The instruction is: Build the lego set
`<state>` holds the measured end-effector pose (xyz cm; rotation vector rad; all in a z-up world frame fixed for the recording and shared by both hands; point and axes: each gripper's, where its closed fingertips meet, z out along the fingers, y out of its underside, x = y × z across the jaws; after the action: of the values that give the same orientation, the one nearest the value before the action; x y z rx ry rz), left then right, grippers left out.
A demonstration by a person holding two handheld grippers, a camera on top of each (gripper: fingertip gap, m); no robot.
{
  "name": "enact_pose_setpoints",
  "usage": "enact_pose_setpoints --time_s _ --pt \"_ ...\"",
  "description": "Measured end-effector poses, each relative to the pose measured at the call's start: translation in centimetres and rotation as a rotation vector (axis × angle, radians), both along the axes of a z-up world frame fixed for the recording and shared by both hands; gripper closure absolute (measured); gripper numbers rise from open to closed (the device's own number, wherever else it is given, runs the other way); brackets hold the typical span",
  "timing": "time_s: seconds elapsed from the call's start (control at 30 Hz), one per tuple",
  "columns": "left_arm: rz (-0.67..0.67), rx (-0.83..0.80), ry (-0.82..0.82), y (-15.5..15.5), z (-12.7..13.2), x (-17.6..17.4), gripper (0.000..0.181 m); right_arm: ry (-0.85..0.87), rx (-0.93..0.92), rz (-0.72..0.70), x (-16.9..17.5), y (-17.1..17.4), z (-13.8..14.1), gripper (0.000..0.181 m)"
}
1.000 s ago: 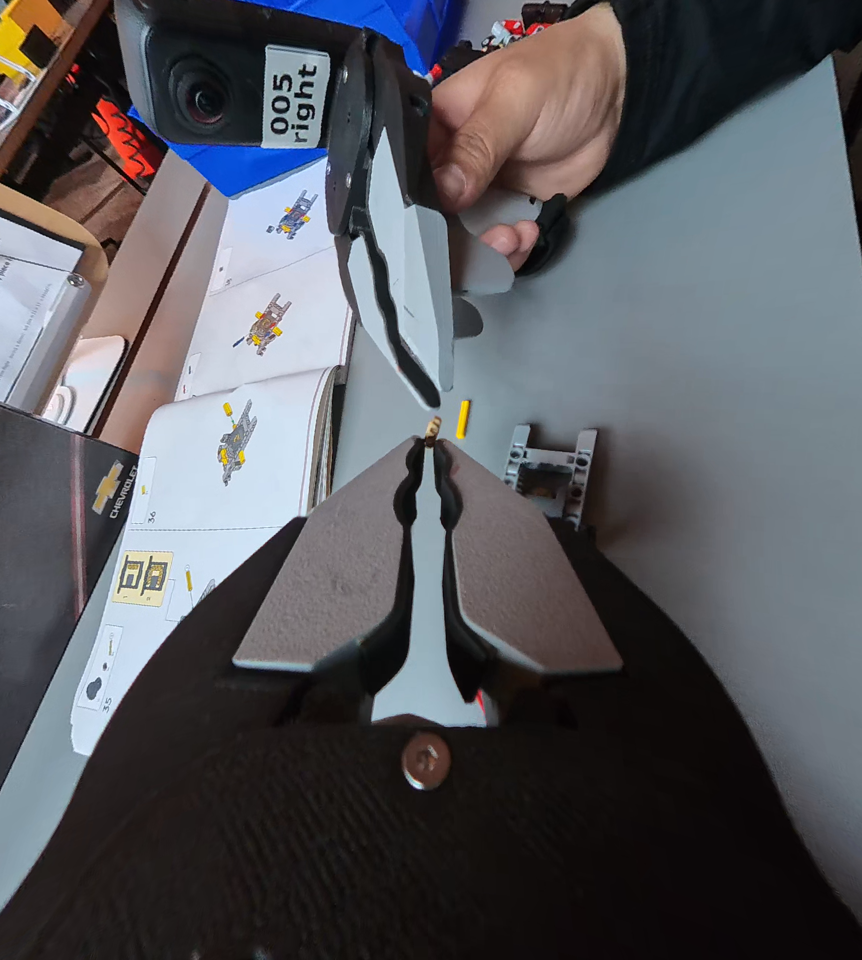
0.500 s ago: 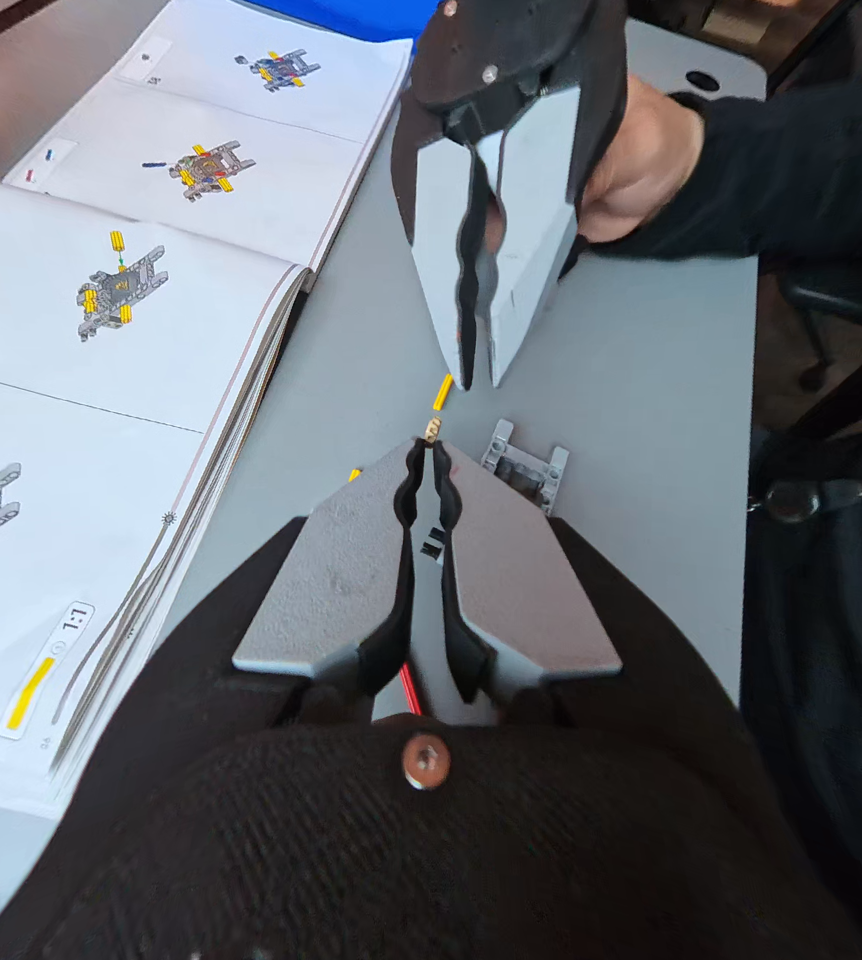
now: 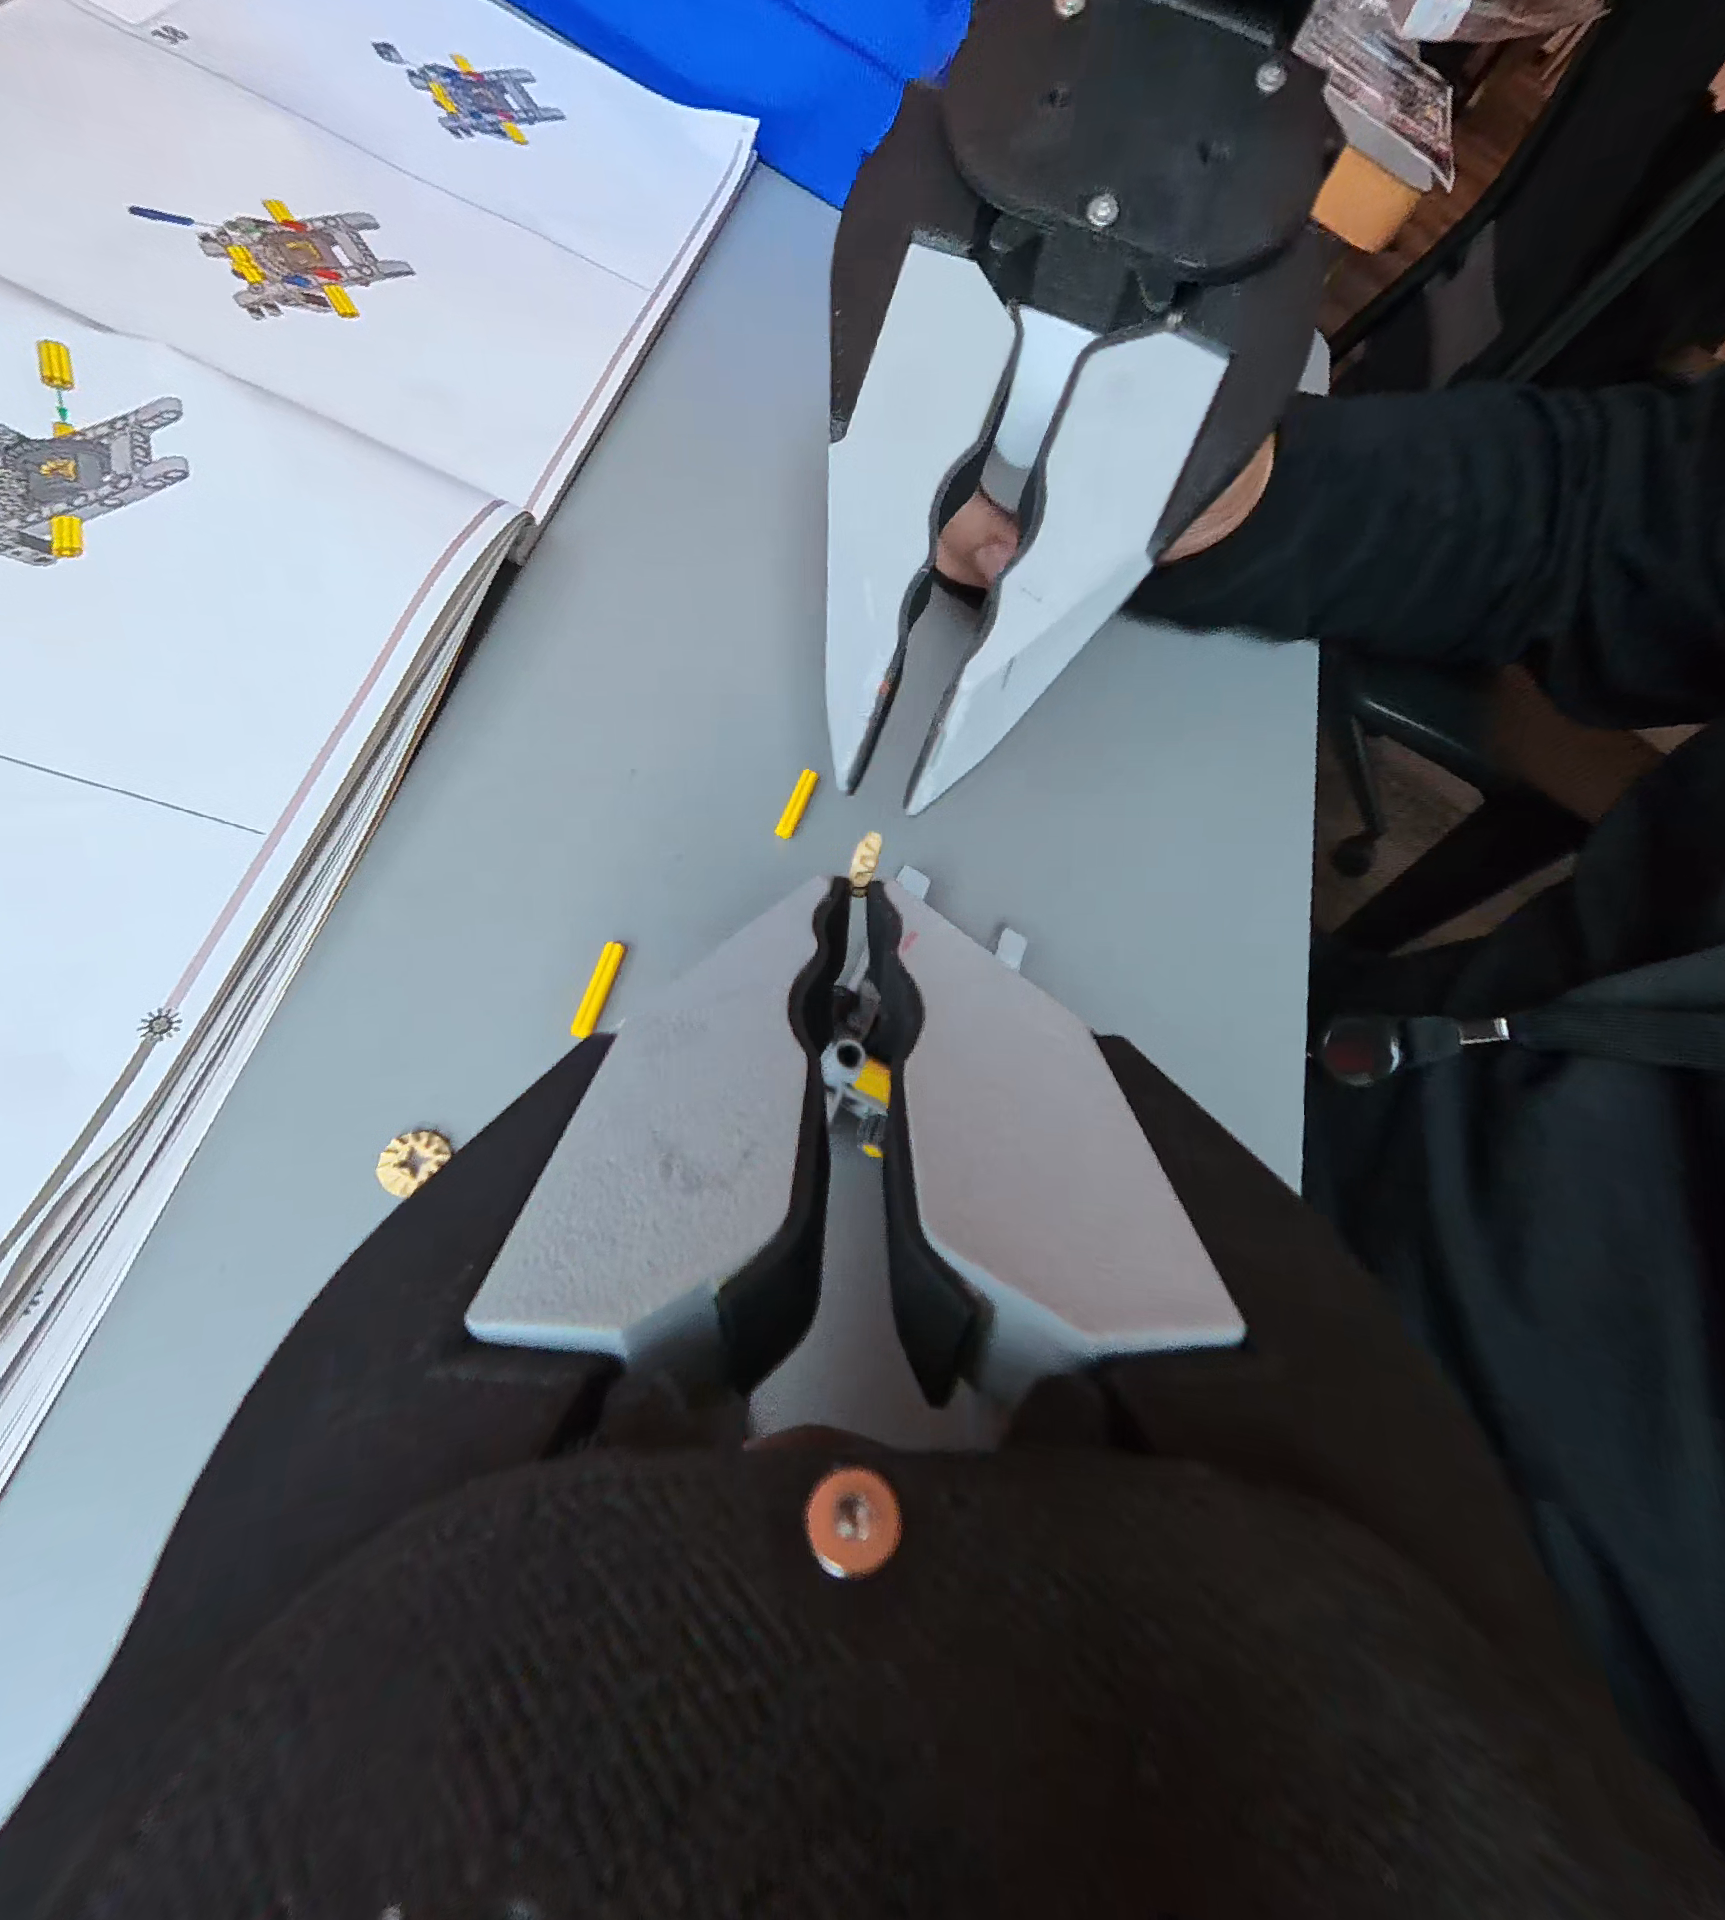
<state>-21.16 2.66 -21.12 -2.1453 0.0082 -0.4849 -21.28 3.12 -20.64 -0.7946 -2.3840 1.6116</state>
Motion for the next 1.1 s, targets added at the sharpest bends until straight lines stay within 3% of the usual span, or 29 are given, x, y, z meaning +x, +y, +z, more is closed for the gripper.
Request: enact_pose_setpoints --time_s 1.1 --pt "-0.052 0.008 0.106 0.03 -0.25 0.87 0.181 0.135 0.112 0.027 0.69 -0.90 -0.18 0.181"
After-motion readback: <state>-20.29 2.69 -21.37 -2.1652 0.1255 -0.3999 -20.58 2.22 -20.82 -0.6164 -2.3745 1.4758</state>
